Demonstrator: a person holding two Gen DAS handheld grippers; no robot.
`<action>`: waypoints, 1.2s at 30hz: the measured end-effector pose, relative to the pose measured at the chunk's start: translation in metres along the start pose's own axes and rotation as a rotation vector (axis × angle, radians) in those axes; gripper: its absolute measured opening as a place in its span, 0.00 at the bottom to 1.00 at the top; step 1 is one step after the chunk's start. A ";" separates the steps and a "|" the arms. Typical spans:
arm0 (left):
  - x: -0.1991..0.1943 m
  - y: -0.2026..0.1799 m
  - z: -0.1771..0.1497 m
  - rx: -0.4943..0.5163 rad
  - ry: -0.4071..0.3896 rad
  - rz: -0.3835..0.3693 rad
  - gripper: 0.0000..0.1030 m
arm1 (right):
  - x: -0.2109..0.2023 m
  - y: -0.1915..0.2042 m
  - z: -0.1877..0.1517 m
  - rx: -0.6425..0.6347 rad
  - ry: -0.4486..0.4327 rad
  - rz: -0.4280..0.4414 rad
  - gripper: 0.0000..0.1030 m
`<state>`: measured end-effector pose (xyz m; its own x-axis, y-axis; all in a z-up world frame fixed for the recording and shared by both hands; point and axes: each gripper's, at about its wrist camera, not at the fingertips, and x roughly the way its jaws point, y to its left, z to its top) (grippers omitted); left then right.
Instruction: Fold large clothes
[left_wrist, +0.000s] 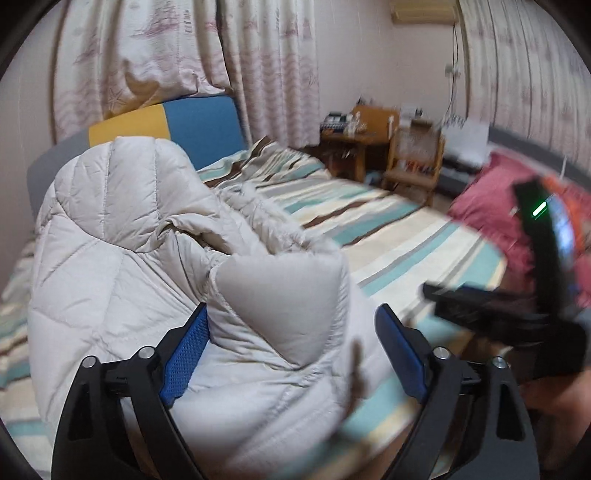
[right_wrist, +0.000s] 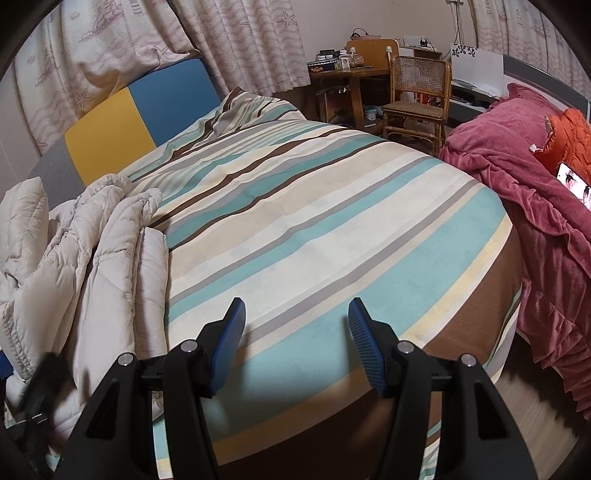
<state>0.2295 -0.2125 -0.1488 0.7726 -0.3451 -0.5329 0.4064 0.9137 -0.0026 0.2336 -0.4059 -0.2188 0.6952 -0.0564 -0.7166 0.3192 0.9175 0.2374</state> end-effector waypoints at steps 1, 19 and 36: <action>-0.005 0.001 0.002 -0.014 -0.005 -0.017 0.94 | 0.000 0.001 0.000 -0.001 0.000 0.003 0.56; -0.101 0.244 -0.011 -0.822 -0.226 0.453 0.87 | -0.036 0.050 0.037 -0.095 -0.086 0.127 0.56; 0.004 0.199 0.028 -0.672 0.014 0.306 0.52 | -0.042 0.068 0.072 -0.121 -0.126 0.156 0.56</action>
<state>0.3272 -0.0383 -0.1275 0.7955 -0.0554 -0.6034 -0.2159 0.9046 -0.3676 0.2731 -0.3693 -0.1255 0.8075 0.0476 -0.5880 0.1275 0.9591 0.2528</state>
